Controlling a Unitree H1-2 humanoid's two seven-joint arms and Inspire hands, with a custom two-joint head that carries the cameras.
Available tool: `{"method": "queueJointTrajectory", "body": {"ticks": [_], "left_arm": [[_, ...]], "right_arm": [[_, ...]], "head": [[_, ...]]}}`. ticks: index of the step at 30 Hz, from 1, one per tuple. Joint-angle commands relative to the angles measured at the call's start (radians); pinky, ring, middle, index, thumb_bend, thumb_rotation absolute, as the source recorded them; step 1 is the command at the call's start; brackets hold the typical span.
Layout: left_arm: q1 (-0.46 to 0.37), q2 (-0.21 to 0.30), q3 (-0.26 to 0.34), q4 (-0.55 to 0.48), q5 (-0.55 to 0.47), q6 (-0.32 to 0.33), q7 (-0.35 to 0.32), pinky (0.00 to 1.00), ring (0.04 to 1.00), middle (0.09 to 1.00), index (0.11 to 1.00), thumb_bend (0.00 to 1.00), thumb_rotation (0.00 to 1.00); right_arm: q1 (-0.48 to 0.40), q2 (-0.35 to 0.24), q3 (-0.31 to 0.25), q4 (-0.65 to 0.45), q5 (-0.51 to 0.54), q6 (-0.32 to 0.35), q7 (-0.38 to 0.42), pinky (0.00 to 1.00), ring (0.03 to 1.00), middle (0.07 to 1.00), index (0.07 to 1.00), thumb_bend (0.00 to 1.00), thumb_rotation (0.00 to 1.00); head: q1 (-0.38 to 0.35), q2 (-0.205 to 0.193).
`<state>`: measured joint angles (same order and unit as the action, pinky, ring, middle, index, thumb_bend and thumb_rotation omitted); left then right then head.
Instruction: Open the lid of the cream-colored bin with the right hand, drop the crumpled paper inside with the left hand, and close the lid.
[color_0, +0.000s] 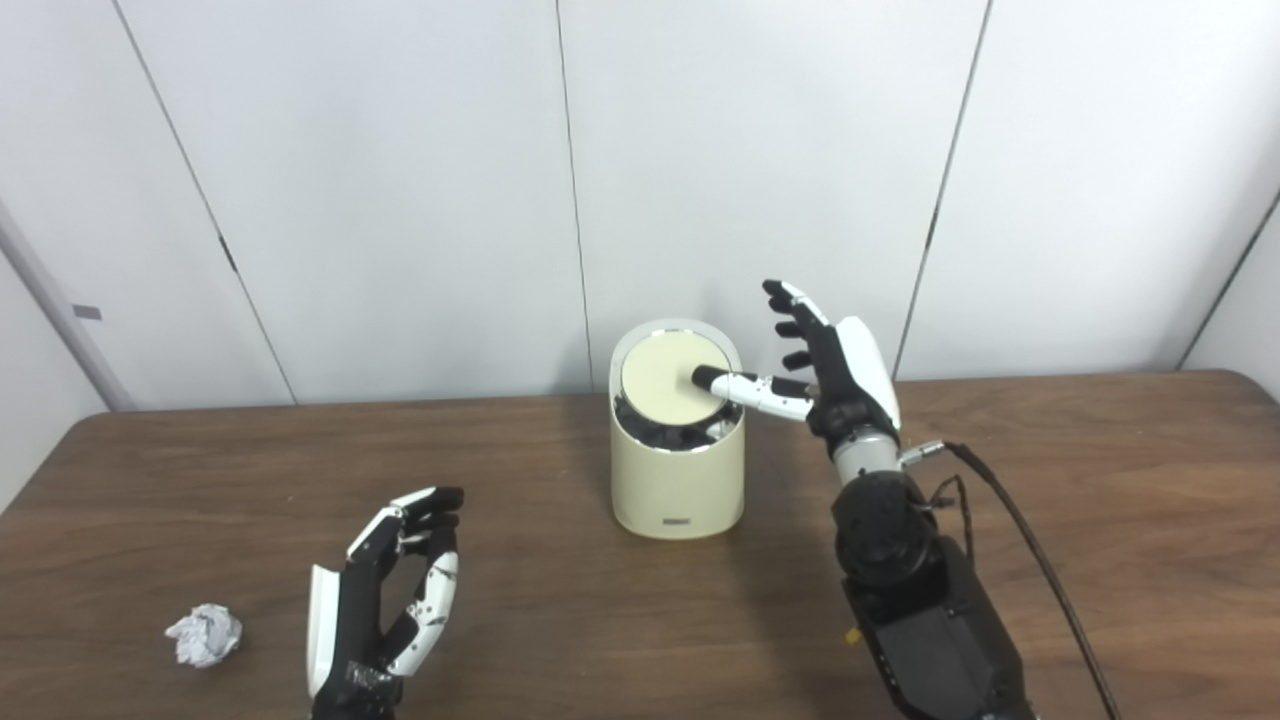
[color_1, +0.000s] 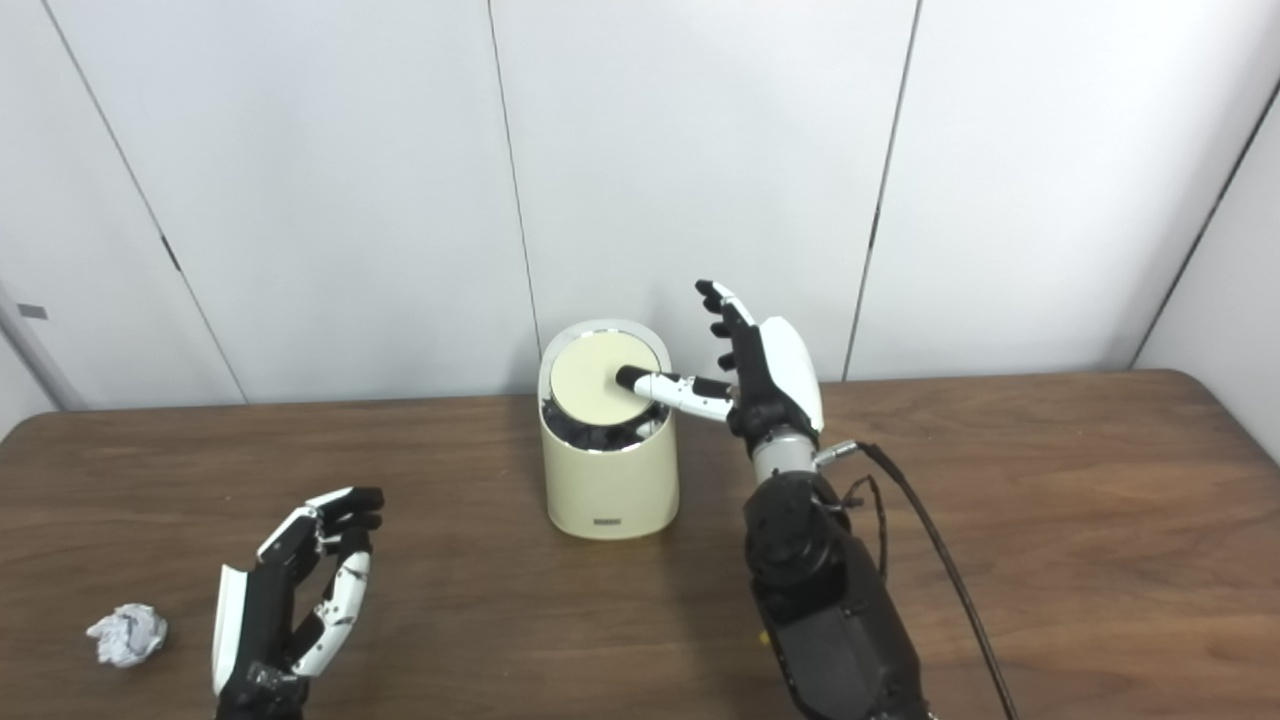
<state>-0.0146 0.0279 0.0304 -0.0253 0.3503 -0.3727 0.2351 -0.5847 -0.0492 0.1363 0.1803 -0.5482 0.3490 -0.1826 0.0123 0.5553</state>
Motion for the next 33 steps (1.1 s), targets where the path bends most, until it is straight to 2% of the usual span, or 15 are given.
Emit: {"method": "queueJointTrajectory", "body": {"ticks": [1,6,10,17,21,29,33], "left_arm": [[0.007,-0.024,-0.016,0.037,0.019,-0.014,0.018,0.57,0.662,0.699,0.684,0.23,0.53],[0.006,-0.030,-0.024,0.038,0.020,-0.014,0.020,0.56,0.656,0.695,0.685,0.23,0.54],[0.006,-0.034,-0.027,0.037,0.023,-0.017,0.026,0.55,0.644,0.690,0.681,0.23,0.54],[0.006,-0.037,-0.028,0.028,0.032,-0.005,0.026,0.55,0.648,0.690,0.680,0.21,0.53],[0.002,-0.033,-0.027,0.035,0.024,-0.013,0.024,0.55,0.651,0.693,0.682,0.21,0.51],[-0.001,-0.030,-0.024,0.043,0.025,-0.013,0.026,0.56,0.652,0.694,0.684,0.23,0.53],[-0.002,-0.027,-0.025,0.046,0.018,-0.014,0.021,0.56,0.656,0.697,0.685,0.23,0.54]], "right_arm": [[-0.067,0.015,0.010,-0.006,-0.024,-0.005,-0.027,0.68,0.824,0.878,0.875,0.94,0.43],[-0.071,0.024,0.018,0.019,-0.024,0.008,-0.032,0.71,0.850,0.902,0.883,0.94,0.39],[-0.069,0.029,0.025,0.044,-0.025,0.002,-0.042,0.68,0.841,0.901,0.875,0.97,0.32],[-0.057,0.019,0.054,0.049,-0.040,0.003,-0.044,0.67,0.864,0.918,0.885,1.00,0.27],[-0.053,0.012,0.067,0.047,-0.039,-0.005,-0.044,0.65,0.862,0.923,0.889,1.00,0.25],[-0.050,-0.005,0.087,0.057,-0.048,-0.020,-0.063,0.63,0.846,0.916,0.887,0.96,0.08],[-0.044,-0.006,0.085,0.045,-0.043,-0.016,-0.059,0.64,0.844,0.916,0.891,0.94,0.10]], "head": [[0.003,0.002],[0.014,0.001],[0.018,0.002],[0.017,0.003],[0.012,0.003],[0.007,0.002],[0.005,0.000]]}}
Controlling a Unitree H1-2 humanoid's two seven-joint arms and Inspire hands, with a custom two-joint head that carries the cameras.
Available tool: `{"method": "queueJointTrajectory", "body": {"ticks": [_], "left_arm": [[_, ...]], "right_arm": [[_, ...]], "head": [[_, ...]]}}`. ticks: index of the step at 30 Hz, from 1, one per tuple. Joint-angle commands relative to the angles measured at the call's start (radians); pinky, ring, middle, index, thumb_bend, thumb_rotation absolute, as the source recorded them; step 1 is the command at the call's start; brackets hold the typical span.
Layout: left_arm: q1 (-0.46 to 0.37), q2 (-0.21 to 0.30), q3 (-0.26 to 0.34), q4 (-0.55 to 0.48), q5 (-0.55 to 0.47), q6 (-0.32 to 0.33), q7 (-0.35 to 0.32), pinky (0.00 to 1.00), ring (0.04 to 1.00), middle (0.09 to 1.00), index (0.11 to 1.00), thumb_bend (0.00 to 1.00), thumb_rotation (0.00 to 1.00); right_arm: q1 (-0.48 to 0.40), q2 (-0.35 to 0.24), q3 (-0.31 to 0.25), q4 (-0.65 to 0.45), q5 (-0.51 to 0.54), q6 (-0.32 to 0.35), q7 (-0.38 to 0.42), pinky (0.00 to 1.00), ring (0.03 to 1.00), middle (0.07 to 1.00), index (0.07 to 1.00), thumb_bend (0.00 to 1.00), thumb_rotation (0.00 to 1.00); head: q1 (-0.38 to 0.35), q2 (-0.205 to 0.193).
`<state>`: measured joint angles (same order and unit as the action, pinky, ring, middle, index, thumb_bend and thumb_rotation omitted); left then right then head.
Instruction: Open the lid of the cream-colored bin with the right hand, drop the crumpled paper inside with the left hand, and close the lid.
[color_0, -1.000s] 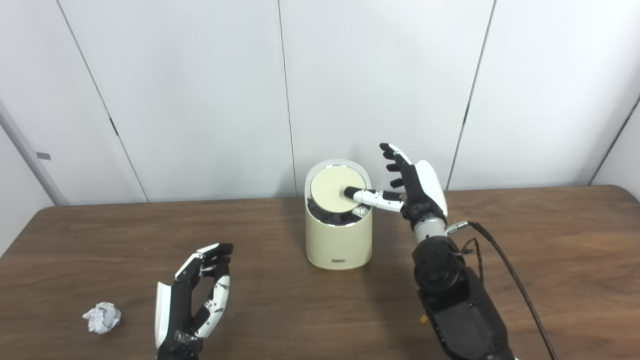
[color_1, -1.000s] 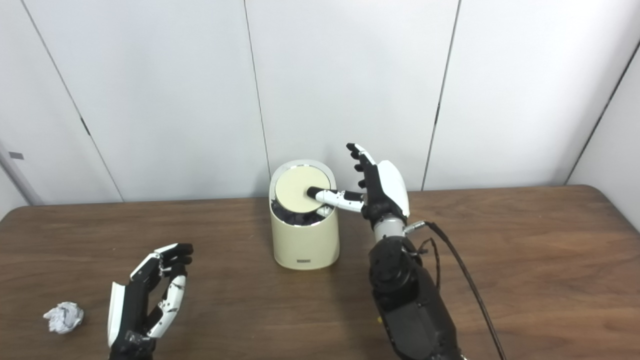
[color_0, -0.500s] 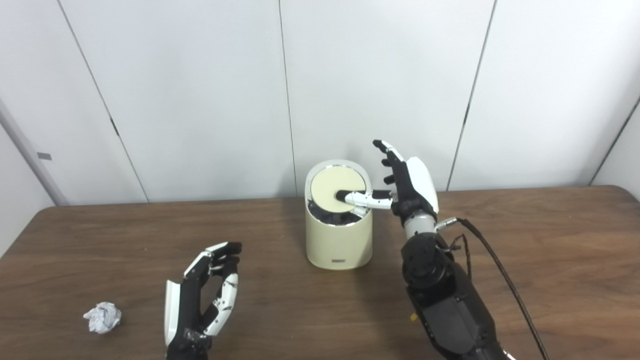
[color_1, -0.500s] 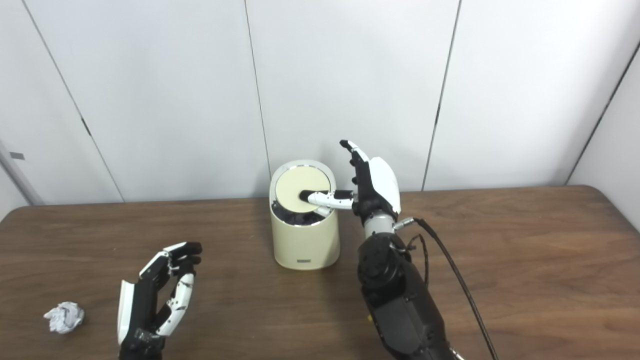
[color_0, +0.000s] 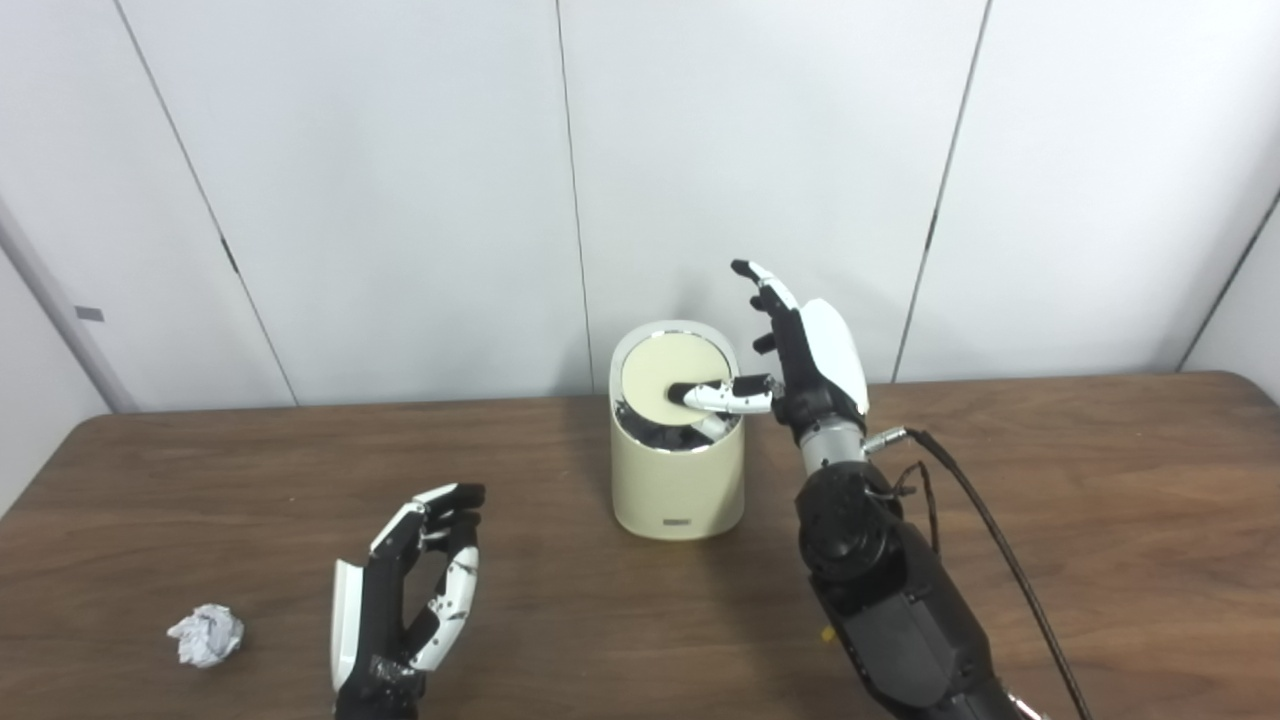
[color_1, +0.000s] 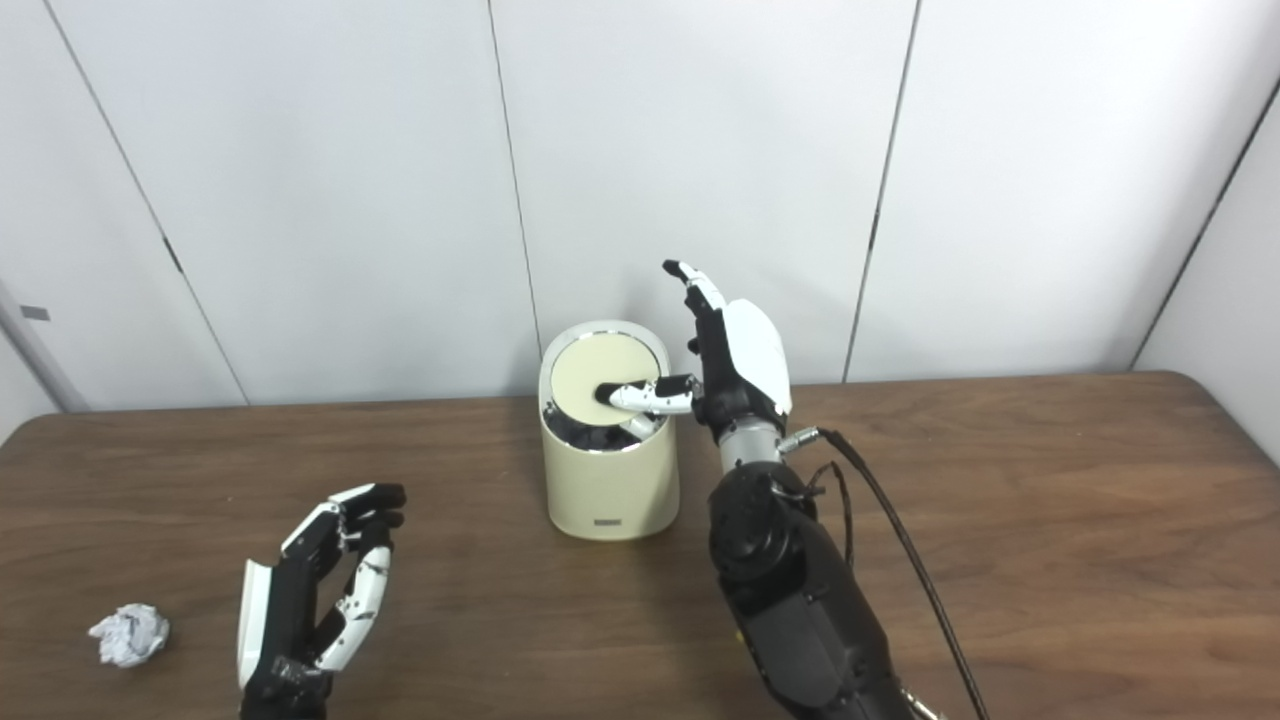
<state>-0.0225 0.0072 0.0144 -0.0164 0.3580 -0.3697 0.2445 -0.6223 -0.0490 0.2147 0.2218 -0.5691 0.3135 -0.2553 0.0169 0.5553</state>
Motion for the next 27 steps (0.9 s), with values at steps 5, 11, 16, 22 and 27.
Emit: {"method": "queueJointTrajectory", "body": {"ticks": [5,11,16,22,27], "left_arm": [[0.005,-0.004,-0.009,0.039,0.002,-0.022,0.008,0.56,0.655,0.698,0.687,0.23,0.54],[0.005,-0.001,-0.008,0.042,0.004,-0.015,0.007,0.56,0.657,0.701,0.691,0.23,0.55],[0.004,0.002,-0.007,0.045,-0.003,-0.014,0.003,0.56,0.658,0.702,0.692,0.23,0.56],[0.001,0.005,-0.006,0.055,-0.005,-0.018,0.004,0.57,0.661,0.703,0.692,0.23,0.54],[0.001,0.004,-0.007,0.058,-0.002,-0.019,0.006,0.56,0.661,0.702,0.692,0.23,0.54]], "right_arm": [[0.000,0.006,-0.015,-0.016,0.007,0.018,0.020,0.67,0.853,0.921,0.902,0.93,0.32],[0.011,0.013,-0.026,-0.047,0.033,0.019,0.036,0.77,0.893,0.935,0.914,0.92,0.50],[0.022,0.012,-0.028,-0.072,0.052,0.007,0.051,0.77,0.879,0.928,0.915,0.88,0.65],[0.034,0.009,-0.036,-0.104,0.083,0.001,0.078,0.77,0.882,0.923,0.917,0.88,0.88],[0.049,0.001,-0.046,-0.119,0.102,-0.013,0.093,0.76,0.893,0.935,0.923,0.87,0.96]], "head": [[-0.001,-0.002],[-0.003,-0.007],[-0.005,-0.011],[-0.009,-0.018],[-0.007,-0.018]]}}
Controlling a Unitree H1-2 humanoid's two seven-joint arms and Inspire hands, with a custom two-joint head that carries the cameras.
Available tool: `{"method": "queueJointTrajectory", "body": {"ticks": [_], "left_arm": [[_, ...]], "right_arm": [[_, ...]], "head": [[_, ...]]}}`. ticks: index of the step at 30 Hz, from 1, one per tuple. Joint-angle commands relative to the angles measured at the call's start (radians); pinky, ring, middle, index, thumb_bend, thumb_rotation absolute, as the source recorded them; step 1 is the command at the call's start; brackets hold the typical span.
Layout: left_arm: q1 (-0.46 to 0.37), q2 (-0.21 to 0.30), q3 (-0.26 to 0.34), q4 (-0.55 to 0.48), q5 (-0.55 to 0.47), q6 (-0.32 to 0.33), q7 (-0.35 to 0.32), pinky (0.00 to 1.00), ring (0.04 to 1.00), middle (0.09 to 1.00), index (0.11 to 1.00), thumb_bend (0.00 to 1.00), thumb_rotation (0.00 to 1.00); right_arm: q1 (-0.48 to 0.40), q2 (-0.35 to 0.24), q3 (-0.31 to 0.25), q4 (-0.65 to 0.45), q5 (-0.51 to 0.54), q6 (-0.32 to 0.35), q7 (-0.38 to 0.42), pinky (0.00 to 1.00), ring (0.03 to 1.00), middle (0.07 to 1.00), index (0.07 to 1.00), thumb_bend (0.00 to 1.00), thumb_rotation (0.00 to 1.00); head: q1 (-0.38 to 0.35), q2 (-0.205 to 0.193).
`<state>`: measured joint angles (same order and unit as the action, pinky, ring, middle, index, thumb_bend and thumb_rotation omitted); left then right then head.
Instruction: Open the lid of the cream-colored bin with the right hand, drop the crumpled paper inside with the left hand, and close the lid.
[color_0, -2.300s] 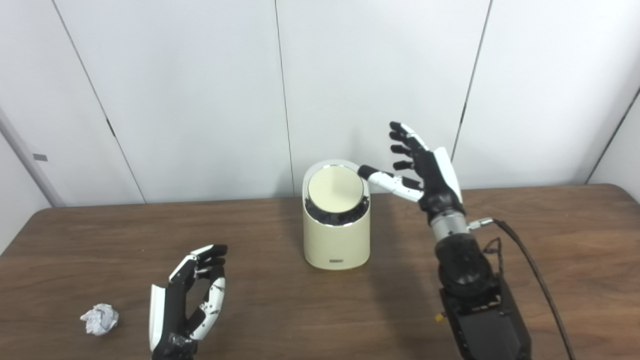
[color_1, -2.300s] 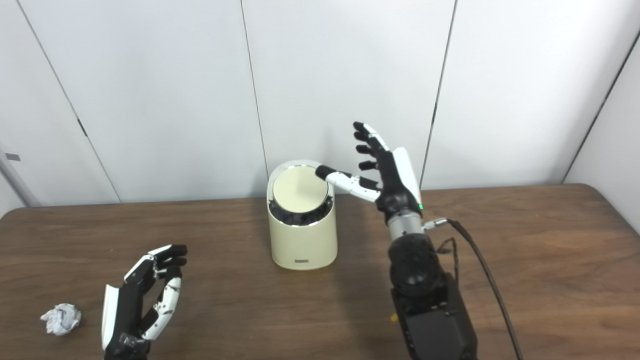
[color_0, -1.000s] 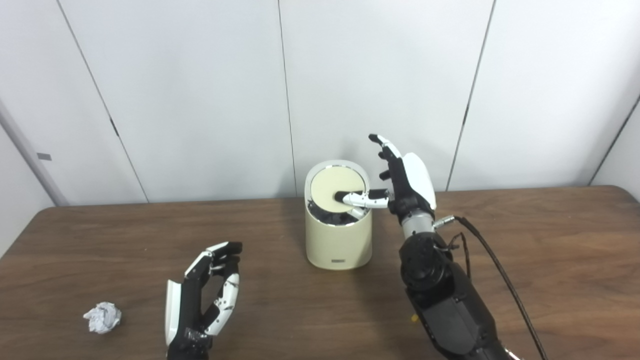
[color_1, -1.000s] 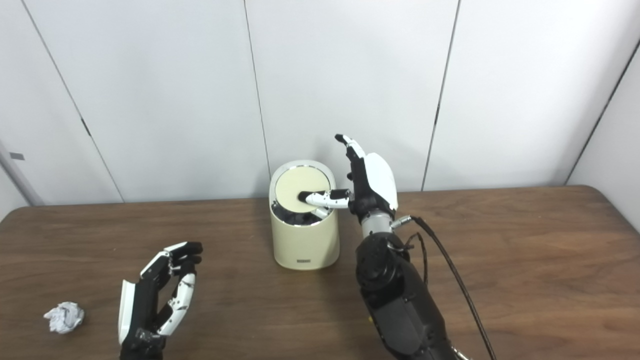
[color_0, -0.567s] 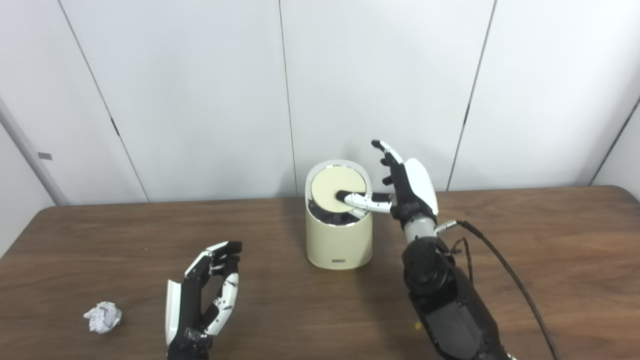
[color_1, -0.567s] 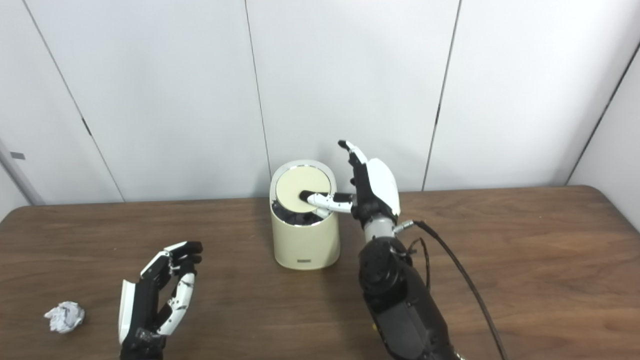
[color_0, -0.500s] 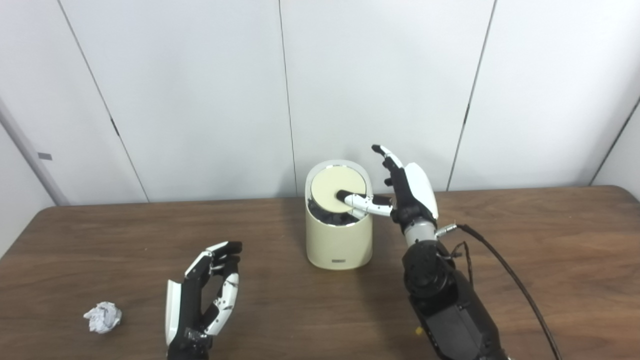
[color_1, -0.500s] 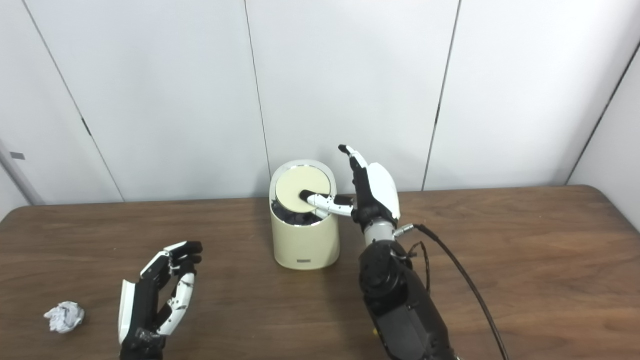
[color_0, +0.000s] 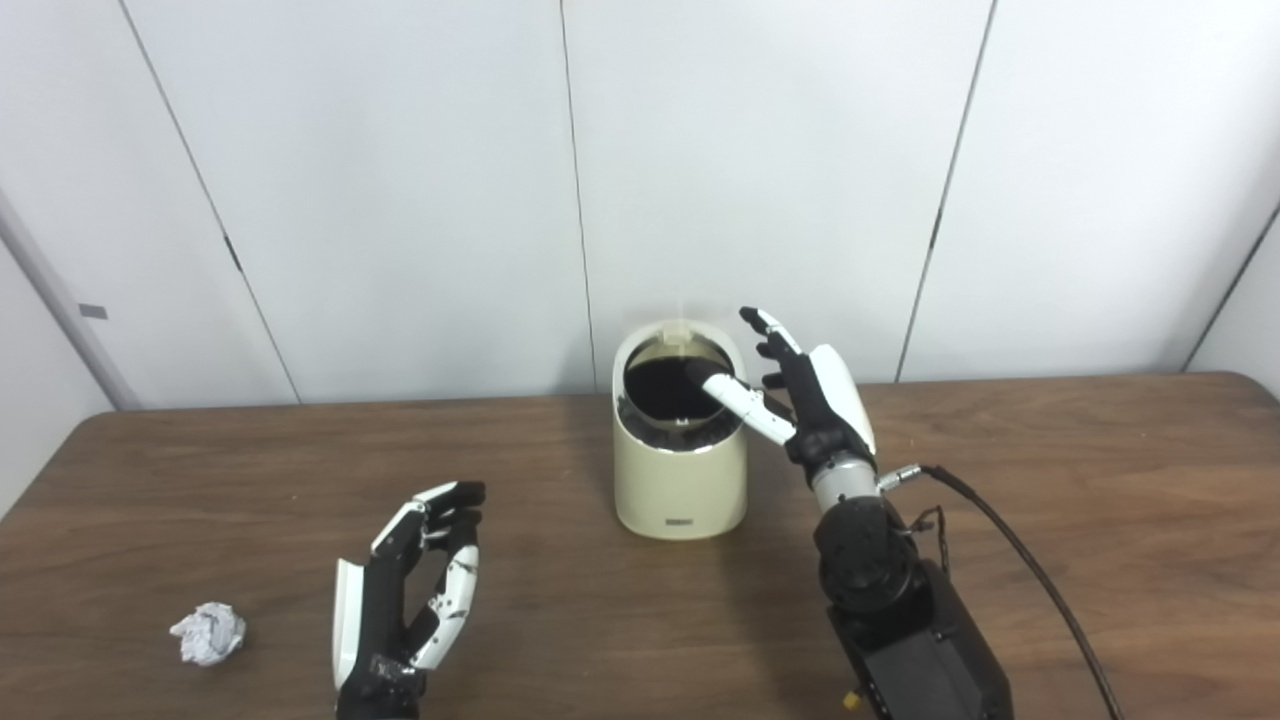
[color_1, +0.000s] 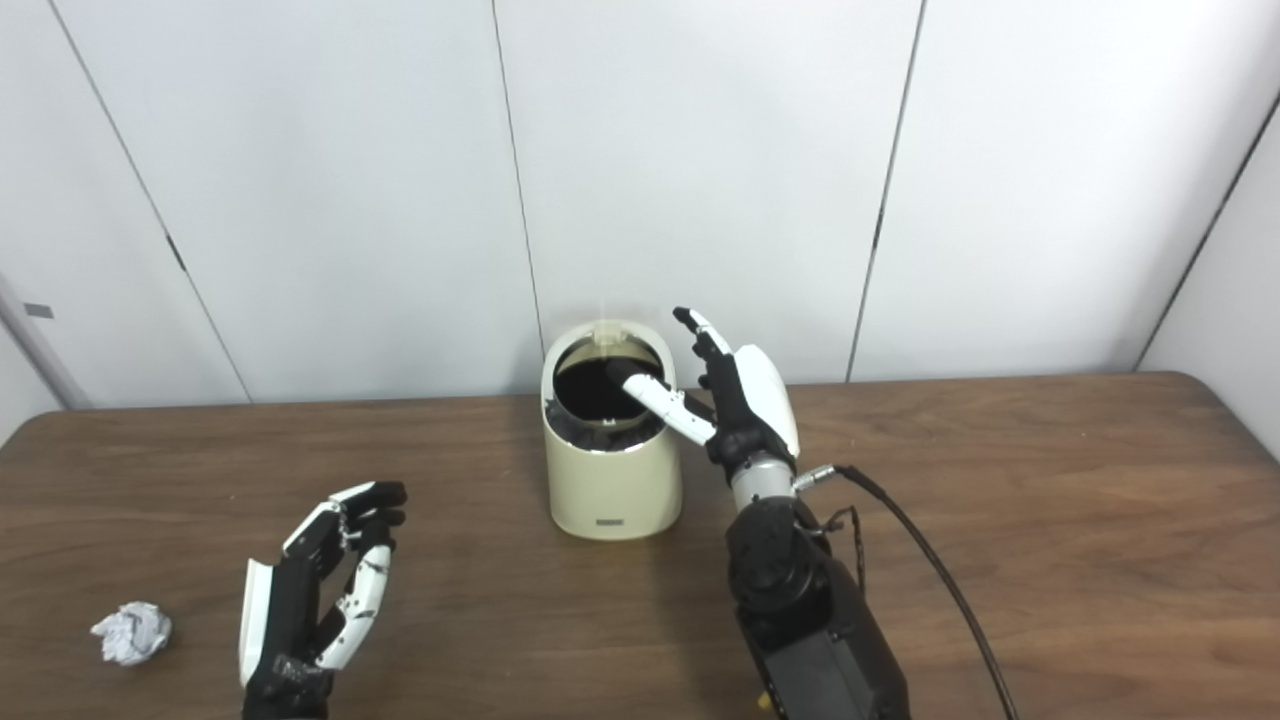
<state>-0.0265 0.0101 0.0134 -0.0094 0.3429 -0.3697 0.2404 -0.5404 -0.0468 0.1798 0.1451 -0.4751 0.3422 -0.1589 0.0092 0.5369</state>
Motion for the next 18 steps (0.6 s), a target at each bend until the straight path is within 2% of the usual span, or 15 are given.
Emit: {"method": "queueJointTrajectory", "body": {"ticks": [1,7,10,15,18], "left_arm": [[0.005,0.001,-0.006,0.051,0.014,-0.020,0.011,0.57,0.661,0.701,0.692,0.23,0.54],[0.007,-0.002,-0.010,0.045,0.019,-0.019,0.012,0.56,0.661,0.700,0.692,0.22,0.54],[0.006,0.000,-0.010,0.047,0.017,-0.024,0.012,0.56,0.663,0.702,0.693,0.23,0.54],[0.008,0.000,-0.008,0.042,0.012,-0.013,0.009,0.56,0.664,0.703,0.692,0.24,0.55],[0.009,0.003,-0.007,0.040,0.010,-0.018,0.009,0.56,0.663,0.702,0.691,0.23,0.54]], "right_arm": [[-0.030,-0.001,-0.014,-0.045,0.013,-0.045,-0.002,0.76,0.892,0.935,0.922,0.87,0.97],[0.038,-0.019,-0.015,-0.136,0.046,-0.092,0.027,0.75,0.877,0.919,0.912,0.91,1.00],[0.096,-0.031,-0.010,-0.201,0.057,-0.139,0.038,0.76,0.878,0.918,0.900,0.91,0.98],[0.200,-0.038,-0.026,-0.271,0.058,-0.269,0.001,0.75,0.875,0.913,0.892,0.89,0.97],[0.272,-0.042,-0.053,-0.301,0.081,-0.347,-0.017,0.83,0.920,0.936,0.915,0.91,0.96]], "head": [[0.001,0.000],[0.006,0.000],[0.008,0.000],[0.011,-0.001],[0.011,0.002]]}}
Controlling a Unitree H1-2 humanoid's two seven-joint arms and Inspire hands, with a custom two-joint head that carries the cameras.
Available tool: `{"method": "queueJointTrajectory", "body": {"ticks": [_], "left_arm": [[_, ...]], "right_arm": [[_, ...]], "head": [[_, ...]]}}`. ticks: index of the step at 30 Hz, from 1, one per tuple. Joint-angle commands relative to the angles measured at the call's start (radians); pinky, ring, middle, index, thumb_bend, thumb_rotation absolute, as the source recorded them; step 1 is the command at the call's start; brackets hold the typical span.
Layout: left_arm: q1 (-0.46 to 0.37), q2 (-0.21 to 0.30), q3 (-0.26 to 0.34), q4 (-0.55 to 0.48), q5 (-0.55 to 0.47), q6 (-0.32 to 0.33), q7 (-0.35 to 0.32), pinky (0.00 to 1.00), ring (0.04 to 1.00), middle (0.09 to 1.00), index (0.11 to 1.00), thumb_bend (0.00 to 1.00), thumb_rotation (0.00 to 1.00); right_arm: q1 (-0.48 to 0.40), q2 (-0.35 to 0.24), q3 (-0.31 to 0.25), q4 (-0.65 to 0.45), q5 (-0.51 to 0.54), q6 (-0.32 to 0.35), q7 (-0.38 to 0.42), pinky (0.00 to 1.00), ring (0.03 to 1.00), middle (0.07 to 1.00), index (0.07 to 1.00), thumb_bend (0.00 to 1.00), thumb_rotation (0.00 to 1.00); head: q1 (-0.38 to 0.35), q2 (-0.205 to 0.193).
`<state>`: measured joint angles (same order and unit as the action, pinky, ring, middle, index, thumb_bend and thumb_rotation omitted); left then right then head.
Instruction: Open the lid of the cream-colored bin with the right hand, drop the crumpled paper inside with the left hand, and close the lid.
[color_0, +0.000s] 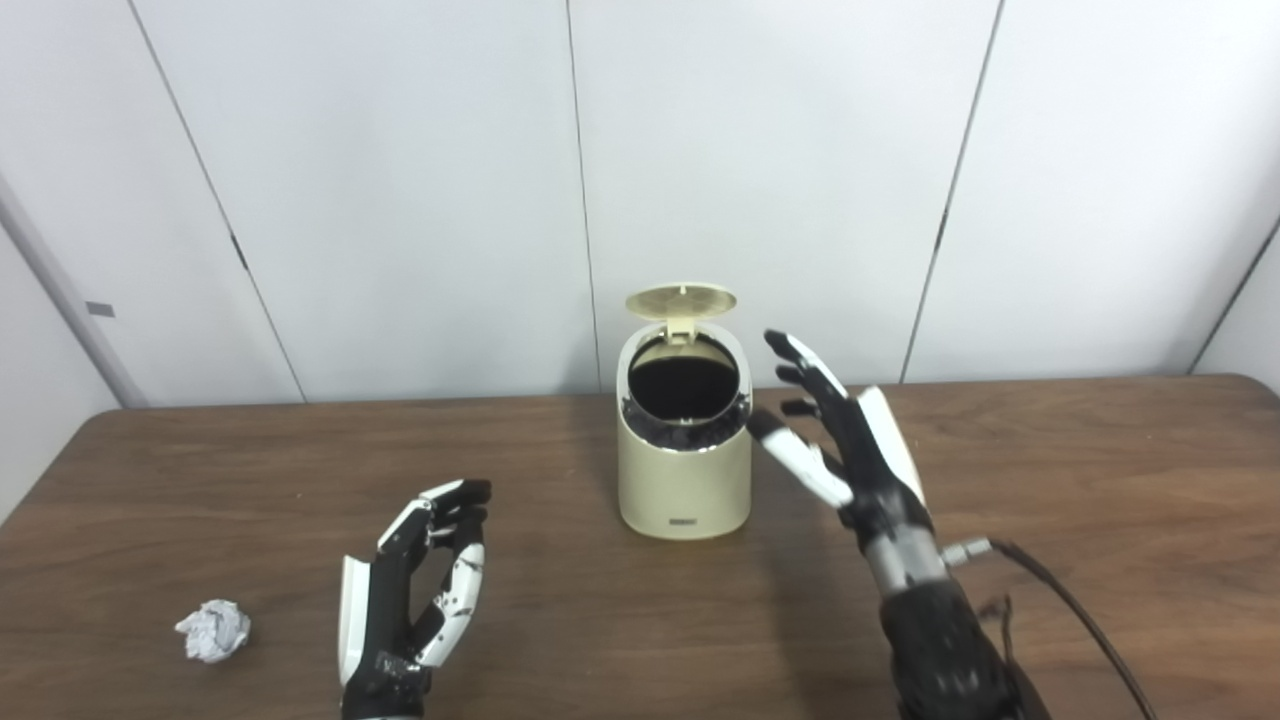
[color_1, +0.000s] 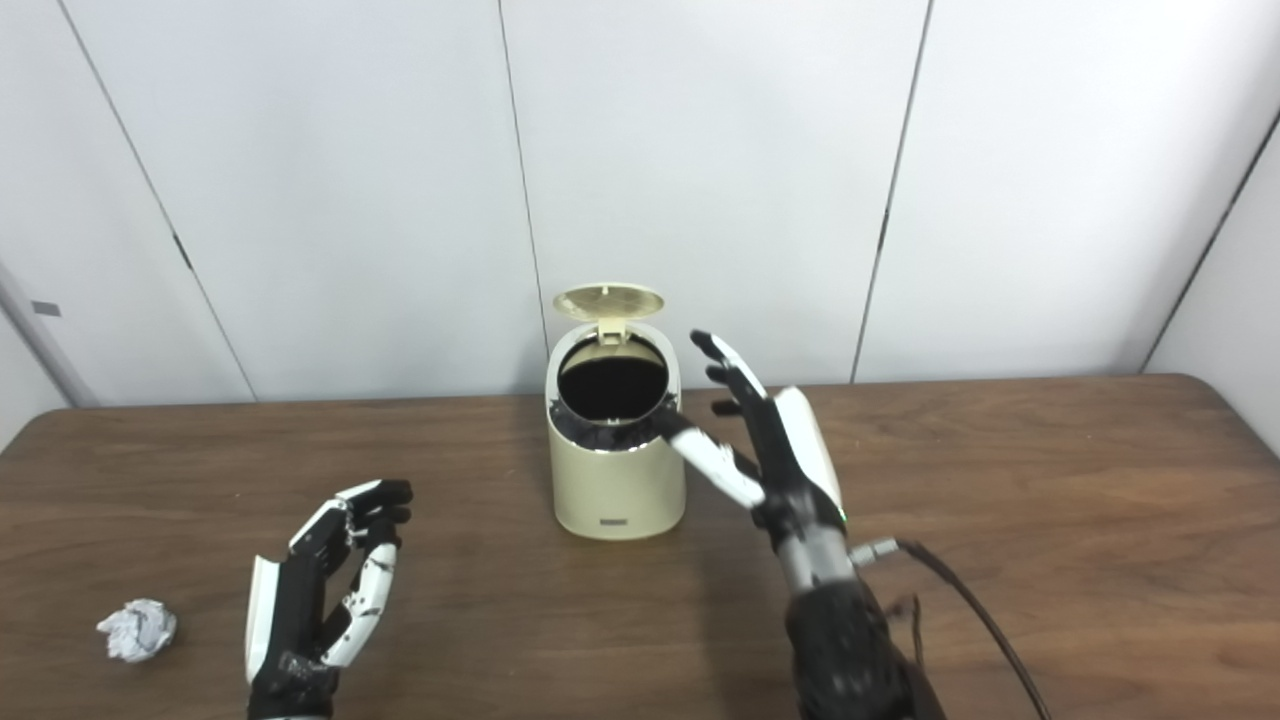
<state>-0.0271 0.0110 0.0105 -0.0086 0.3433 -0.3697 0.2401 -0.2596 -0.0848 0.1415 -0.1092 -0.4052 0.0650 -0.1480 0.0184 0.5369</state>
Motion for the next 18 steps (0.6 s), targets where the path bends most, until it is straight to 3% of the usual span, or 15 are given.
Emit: {"method": "queueJointTrajectory", "body": {"ticks": [1,4,5,6,7,9,13,17,18], "left_arm": [[0.009,0.003,-0.003,0.042,0.009,-0.024,0.011,0.56,0.659,0.699,0.689,0.23,0.53],[0.008,0.006,-0.001,0.041,-0.001,-0.023,0.007,0.56,0.657,0.698,0.686,0.23,0.51],[0.008,0.006,0.000,0.040,-0.002,-0.021,0.007,0.56,0.659,0.698,0.686,0.23,0.50],[0.008,0.007,0.001,0.041,-0.001,-0.021,0.008,0.56,0.659,0.698,0.686,0.23,0.50],[0.007,0.008,0.002,0.042,0.002,-0.022,0.009,0.56,0.659,0.697,0.686,0.23,0.51],[0.007,0.009,0.002,0.041,0.007,-0.020,0.011,0.57,0.661,0.699,0.688,0.23,0.52],[0.011,0.009,0.003,0.034,0.013,-0.012,0.012,0.57,0.658,0.701,0.691,0.23,0.55],[0.012,0.009,0.005,0.031,0.015,-0.009,0.014,0.56,0.658,0.700,0.690,0.23,0.55],[0.012,0.009,0.005,0.029,0.018,-0.007,0.014,0.56,0.657,0.700,0.690,0.23,0.55]], "right_arm": [[0.014,-0.005,-0.024,-0.055,0.017,-0.091,-0.031,0.86,0.935,0.944,0.926,0.90,0.95],[0.082,-0.014,-0.051,-0.067,0.018,-0.165,-0.054,0.88,0.936,0.937,0.915,0.81,0.94],[0.100,-0.016,-0.061,-0.065,0.024,-0.193,-0.063,0.86,0.920,0.922,0.894,0.74,0.93],[0.119,-0.018,-0.073,-0.055,0.052,-0.242,-0.068,0.84,0.906,0.908,0.878,0.66,0.91],[0.135,-0.019,-0.084,-0.043,0.080,-0.288,-0.072,0.82,0.884,0.880,0.844,0.50,0.83],[0.163,-0.022,-0.101,-0.026,0.117,-0.363,-0.076,0.77,0.840,0.834,0.795,0.32,0.71],[0.220,-0.026,-0.138,0.009,0.147,-0.478,-0.086,0.72,0.791,0.787,0.753,0.24,0.58],[0.246,-0.021,-0.159,0.026,0.144,-0.524,-0.101,0.71,0.781,0.774,0.738,0.25,0.61],[0.254,-0.022,-0.160,0.030,0.145,-0.529,-0.109,0.68,0.762,0.758,0.726,0.25,0.55]], "head": [[0.002,0.002],[-0.001,0.005],[-0.003,0.006],[-0.001,0.005],[-0.001,0.005],[0.003,0.005],[0.001,0.005],[0.000,0.007],[-0.002,0.007]]}}
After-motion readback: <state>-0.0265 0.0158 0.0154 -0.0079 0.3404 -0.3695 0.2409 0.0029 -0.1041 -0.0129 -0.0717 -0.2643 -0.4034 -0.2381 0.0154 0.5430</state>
